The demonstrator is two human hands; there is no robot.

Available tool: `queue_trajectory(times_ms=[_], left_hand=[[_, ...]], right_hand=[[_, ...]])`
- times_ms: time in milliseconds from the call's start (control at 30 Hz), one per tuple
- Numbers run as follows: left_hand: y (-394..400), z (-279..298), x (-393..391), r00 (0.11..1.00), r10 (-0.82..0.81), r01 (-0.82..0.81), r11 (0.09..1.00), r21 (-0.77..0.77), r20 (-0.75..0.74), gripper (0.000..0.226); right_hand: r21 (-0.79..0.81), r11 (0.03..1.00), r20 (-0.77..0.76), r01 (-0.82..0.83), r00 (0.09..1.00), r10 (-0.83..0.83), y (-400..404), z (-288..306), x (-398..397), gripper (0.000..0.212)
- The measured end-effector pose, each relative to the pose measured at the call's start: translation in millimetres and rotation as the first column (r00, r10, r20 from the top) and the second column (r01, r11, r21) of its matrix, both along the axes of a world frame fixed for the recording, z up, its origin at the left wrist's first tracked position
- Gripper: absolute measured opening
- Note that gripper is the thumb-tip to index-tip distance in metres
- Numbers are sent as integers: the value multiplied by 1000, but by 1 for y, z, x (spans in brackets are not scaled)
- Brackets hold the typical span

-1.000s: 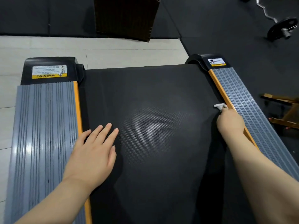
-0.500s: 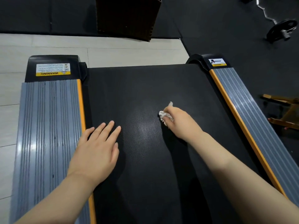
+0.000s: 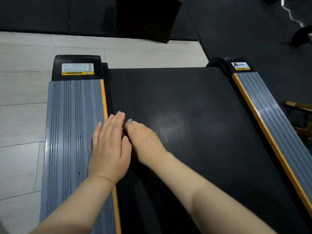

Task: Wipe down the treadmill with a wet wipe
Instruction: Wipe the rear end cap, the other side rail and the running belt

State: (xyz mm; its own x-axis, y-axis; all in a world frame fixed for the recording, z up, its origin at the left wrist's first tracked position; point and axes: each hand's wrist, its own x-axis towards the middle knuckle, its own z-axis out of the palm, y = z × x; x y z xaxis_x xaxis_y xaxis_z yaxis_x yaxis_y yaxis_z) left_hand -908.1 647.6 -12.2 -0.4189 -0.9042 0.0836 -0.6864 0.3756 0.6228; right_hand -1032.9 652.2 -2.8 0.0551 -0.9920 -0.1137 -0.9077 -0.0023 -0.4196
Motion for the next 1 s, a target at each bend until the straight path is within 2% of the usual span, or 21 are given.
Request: queue_trajectory(times_ms=[33, 100, 167, 233, 267, 333, 400, 467, 533, 600, 667, 700, 733, 767, 800, 833, 867, 900, 967, 1000], left_hand=[[0, 1, 0, 998, 38, -37, 999, 21, -43, 62], [1, 2, 1, 997, 57, -54, 997, 52, -57, 63], [1, 3, 0, 998, 46, -43, 997, 68, -39, 63], [0, 4, -1, 998, 41, -38, 996, 78, -38, 62], [0, 6, -1, 997, 41, -35, 996, 82, -69, 61], [1, 11, 2, 976, 65, -41, 992, 120, -210, 56], [-5, 11, 12, 919, 160, -87, 974, 210, -361, 57], [-20, 9, 27, 863, 250, -124, 947, 296, -439, 58], [-41, 9, 44, 896, 198, -87, 956, 280, -398, 56], [-67, 13, 56, 967, 34, 9, 986, 169, -252, 55], [-95, 15, 62, 990, -98, 106, 991, 82, -98, 53], [-108, 14, 63, 988, -154, 156, 987, 50, -32, 52], [-120, 12, 62, 978, -208, 207, 978, 28, 26, 52], [-128, 10, 60, 964, -253, 253, 967, 17, 79, 53], [-136, 7, 58, 949, -290, 292, 956, 1, 120, 53], [-143, 5, 54, 935, -320, 327, 945, -21, 153, 54], [-149, 3, 50, 922, -343, 356, 934, -44, 179, 54], [-155, 1, 46, 910, -362, 381, 922, -63, 202, 54], [-168, -4, 38, 885, -390, 425, 899, -102, 252, 54], [-176, -6, 36, 873, -398, 443, 889, -115, 282, 53]], right_hand=[[0, 1000, -10, 16, 1000, -16, -4, -1, -9, 19], [-35, 975, -82, 219, 972, -221, -12, -7, -51, 14], [-111, 846, -147, 521, 833, -533, -13, -7, -109, 17], [-141, 681, -125, 719, 669, -732, -7, -5, -134, 20], [-156, 673, -129, 723, 661, -740, -7, -6, -124, 19], [-163, 788, -84, 594, 787, -611, -12, -10, -73, 12], [-132, 928, 29, 349, 937, -348, -14, -8, -9, 6], [-80, 991, 98, 111, 990, -103, -9, -5, 29, 7], [-74, 996, 91, 52, 995, -45, -9, -5, 26, 7], [-84, 983, -5, 161, 987, -162, -12, -10, -5, 10], [-163, 892, -100, 422, 892, -440, -15, -15, -55, 12], [-195, 781, -109, 593, 779, -618, -13, -14, -83, 13], [-204, 626, -101, 753, 620, -778, -10, -12, -107, 16], [-186, 460, -83, 868, 452, -888, -7, -9, -123, 20], [-160, 336, -69, 928, 329, -942, -8, -10, -129, 23], [-156, 304, -66, 940, 297, -952, -13, -13, -123, 24], [-181, 361, -58, 915, 357, -932, -22, -14, -106, 22], [-209, 479, -31, 853, 483, -875, -33, -17, -83, 19], [-192, 778, 48, 598, 798, -601, -48, -21, -25, 12], [-153, 897, 74, 415, 910, -409, -50, -20, 3, 10]])
